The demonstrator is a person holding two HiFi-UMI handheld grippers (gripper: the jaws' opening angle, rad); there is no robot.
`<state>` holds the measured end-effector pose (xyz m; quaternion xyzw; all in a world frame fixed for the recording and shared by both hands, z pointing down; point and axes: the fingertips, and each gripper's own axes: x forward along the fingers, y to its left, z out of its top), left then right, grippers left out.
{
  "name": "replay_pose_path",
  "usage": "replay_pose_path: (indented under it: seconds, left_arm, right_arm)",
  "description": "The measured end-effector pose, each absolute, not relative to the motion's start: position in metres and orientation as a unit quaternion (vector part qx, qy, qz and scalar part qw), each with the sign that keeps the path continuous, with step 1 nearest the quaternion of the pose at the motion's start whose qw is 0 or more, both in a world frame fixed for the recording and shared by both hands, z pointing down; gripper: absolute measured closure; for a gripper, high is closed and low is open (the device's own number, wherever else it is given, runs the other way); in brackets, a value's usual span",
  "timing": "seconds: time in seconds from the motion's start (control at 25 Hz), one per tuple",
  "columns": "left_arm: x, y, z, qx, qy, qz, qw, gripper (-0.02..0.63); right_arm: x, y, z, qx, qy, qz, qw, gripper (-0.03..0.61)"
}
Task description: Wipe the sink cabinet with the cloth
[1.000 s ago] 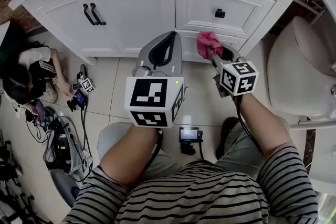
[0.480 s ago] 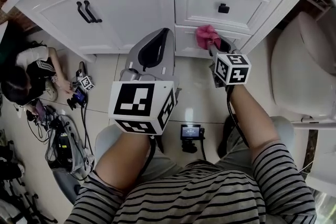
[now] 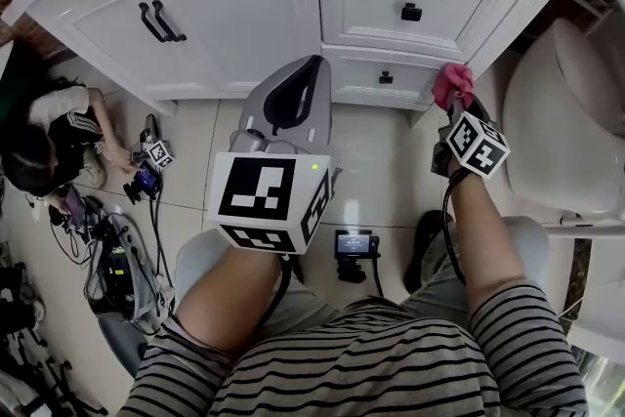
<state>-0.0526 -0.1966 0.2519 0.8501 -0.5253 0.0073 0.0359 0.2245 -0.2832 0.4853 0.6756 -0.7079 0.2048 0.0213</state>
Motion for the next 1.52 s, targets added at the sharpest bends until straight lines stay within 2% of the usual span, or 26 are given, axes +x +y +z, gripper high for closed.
replay_pose_path:
  seconds: [0.2,0.36,0.48,0.64,1.0,1.08,1.16,1.32,1.52]
  left_arm:
    - [-0.055,-0.194,0.247,0.852,-0.522,-0.006,0.042,0.621]
    - [-0.056,-0.191,0.244,0.855,-0.516,-0.005,0.051,0.621]
    - [-0.059,-0.191,0.244,0.855,-0.516,-0.006,0.052,0.621]
    - [-0.066,-0.196,0.252,0.850,-0.523,0.004,0.056,0.621]
    - [-0.068,-0.213,0.251,0.845,-0.532,0.009,0.053,0.621]
    - [-0.067,-0.213,0.252,0.844,-0.533,0.016,0.049,0.621]
    - [-0.068,-0.210,0.252,0.843,-0.536,0.019,0.041,0.621]
    - [-0.064,-0.211,0.250,0.844,-0.536,0.026,0.025,0.621]
    - [-0.050,-0.209,0.252,0.846,-0.532,0.043,0.011,0.621]
  right_arm:
    - [0.103,-0.268,0.542,0.570,-0.791,0.212,0.072,0.505]
    - [0.005,-0.262,0.555,0.470,-0.859,0.185,0.083,0.505]
    - [-0.029,-0.285,0.561,0.450,-0.873,0.157,0.101,0.505]
    - [-0.006,-0.316,0.587,0.496,-0.845,0.150,0.136,0.505]
    - [0.174,-0.323,0.608,0.600,-0.762,0.169,0.175,0.495]
    - [0.199,-0.318,0.603,0.617,-0.744,0.170,0.193,0.466]
    - [0.214,-0.306,0.597,0.636,-0.722,0.180,0.207,0.492]
    - [0.218,-0.289,0.538,0.656,-0.703,0.224,0.159,0.498]
    - [0.192,-0.258,0.436,0.613,-0.726,0.295,0.102,0.499]
